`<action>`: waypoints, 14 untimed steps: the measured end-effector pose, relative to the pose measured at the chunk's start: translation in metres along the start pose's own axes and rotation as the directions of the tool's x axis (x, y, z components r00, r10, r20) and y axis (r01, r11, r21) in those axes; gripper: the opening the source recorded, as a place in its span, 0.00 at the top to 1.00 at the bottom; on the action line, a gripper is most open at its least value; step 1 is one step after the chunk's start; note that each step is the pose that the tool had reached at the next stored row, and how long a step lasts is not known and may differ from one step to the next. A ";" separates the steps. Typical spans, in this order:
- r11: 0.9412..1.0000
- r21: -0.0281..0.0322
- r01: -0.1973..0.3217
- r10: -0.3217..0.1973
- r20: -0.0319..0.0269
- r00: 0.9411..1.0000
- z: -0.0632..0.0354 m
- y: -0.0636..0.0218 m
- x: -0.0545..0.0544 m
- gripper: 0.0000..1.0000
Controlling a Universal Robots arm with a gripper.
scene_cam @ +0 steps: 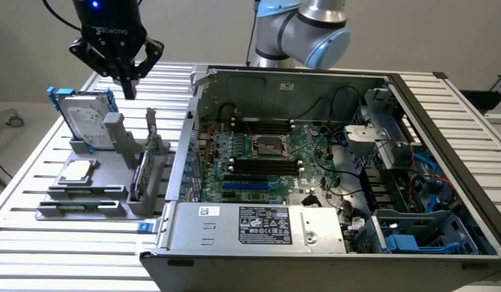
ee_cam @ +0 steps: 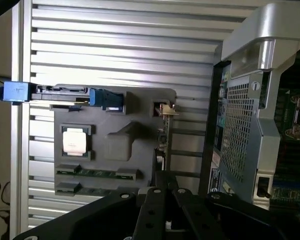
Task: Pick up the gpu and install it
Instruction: 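Reach for the gpu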
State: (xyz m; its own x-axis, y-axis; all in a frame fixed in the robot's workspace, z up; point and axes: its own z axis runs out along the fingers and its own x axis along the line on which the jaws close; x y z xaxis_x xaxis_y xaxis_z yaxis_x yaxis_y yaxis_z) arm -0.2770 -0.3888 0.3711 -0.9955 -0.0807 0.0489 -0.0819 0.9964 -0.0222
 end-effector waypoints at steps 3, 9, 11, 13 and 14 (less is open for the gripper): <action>1.000 0.016 0.016 -0.016 0.000 1.000 0.0019 0.0012 0.001 0.89; 0.999 0.032 0.041 -0.041 0.005 0.999 0.0042 0.0028 0.003 0.89; 0.999 0.032 0.041 -0.041 0.005 0.999 0.0042 0.0028 0.003 0.89; 0.999 0.032 0.041 -0.041 0.005 0.999 0.0043 0.0028 0.003 0.89; 0.999 0.032 0.041 -0.041 0.005 0.999 0.0043 0.0028 0.003 0.89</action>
State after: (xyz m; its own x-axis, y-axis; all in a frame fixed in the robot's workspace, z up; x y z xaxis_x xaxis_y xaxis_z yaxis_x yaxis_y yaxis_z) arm -0.2800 -0.3864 0.3669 -0.9916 -0.1215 0.0444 -0.1238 0.9910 -0.0518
